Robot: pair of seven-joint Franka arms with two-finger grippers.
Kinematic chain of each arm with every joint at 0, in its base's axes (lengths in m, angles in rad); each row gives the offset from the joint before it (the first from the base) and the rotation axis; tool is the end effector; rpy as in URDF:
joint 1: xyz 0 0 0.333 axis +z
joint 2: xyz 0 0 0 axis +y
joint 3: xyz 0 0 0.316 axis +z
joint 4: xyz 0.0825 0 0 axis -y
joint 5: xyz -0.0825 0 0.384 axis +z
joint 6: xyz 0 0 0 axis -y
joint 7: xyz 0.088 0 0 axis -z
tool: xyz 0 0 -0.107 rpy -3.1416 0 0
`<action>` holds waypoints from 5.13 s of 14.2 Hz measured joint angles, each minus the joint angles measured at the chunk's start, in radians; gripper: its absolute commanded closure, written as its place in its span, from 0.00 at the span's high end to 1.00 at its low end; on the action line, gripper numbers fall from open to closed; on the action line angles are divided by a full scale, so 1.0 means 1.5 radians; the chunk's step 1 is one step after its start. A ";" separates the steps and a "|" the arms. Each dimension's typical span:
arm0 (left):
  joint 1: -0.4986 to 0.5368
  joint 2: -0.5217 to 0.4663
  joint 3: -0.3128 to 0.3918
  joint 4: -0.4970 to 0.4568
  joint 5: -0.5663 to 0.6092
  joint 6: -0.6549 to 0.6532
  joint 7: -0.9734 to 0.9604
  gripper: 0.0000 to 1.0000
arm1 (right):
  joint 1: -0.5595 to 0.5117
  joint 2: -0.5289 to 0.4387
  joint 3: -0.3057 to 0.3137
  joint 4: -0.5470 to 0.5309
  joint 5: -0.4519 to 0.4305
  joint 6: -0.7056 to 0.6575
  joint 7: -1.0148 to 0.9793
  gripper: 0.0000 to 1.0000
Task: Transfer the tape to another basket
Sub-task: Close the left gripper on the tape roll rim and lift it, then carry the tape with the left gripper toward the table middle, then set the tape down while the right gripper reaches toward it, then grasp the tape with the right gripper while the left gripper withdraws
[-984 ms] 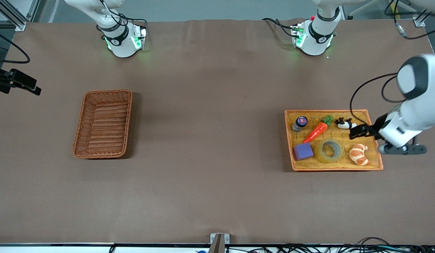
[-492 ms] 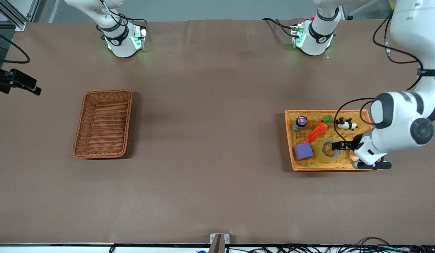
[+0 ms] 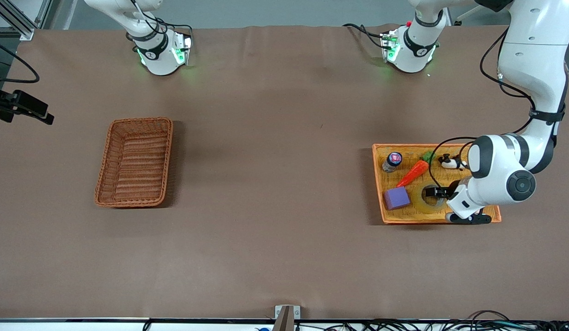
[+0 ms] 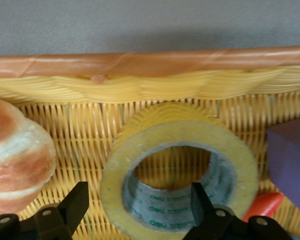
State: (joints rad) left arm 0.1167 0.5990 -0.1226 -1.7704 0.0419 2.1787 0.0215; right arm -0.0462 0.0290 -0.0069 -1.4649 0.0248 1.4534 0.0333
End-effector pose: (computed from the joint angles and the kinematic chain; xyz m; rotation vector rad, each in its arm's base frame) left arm 0.6399 0.0029 0.2106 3.0875 -0.0615 -0.2871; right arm 0.5511 -0.0263 0.6478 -3.1133 0.1308 0.0627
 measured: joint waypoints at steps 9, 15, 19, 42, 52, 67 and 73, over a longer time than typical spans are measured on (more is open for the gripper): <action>0.010 0.002 -0.001 -0.005 0.003 0.005 0.010 0.06 | 0.000 0.000 0.000 0.000 0.000 0.000 0.000 1.00; 0.010 -0.093 -0.006 0.025 0.003 -0.074 0.010 0.06 | 0.000 0.000 0.000 0.000 0.000 0.000 0.000 1.00; 0.004 -0.155 -0.073 0.088 0.003 -0.204 -0.028 0.05 | 0.000 0.000 0.000 0.000 0.000 0.000 0.000 1.00; -0.569 0.211 -0.030 0.384 0.003 -0.066 -0.339 0.09 | 0.000 0.008 0.000 -0.007 0.000 0.045 0.000 1.00; -0.599 0.240 0.027 0.431 0.003 0.011 -0.341 1.00 | 0.069 0.031 0.008 -0.149 0.001 0.202 -0.001 1.00; -0.292 -0.232 0.031 0.167 0.003 -0.134 -0.263 1.00 | 0.454 0.247 0.012 -0.276 0.000 0.554 0.354 1.00; -0.197 -0.349 0.031 0.131 -0.018 -0.216 -0.166 1.00 | 0.459 0.325 0.008 -0.275 -0.016 0.616 0.355 1.00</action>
State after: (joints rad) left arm -0.1794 0.0761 -0.0759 -1.5739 0.0150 1.8553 -0.2279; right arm 0.6429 0.5171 0.0049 -1.8774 0.0007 2.3776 0.5657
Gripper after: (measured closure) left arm 0.000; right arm 0.000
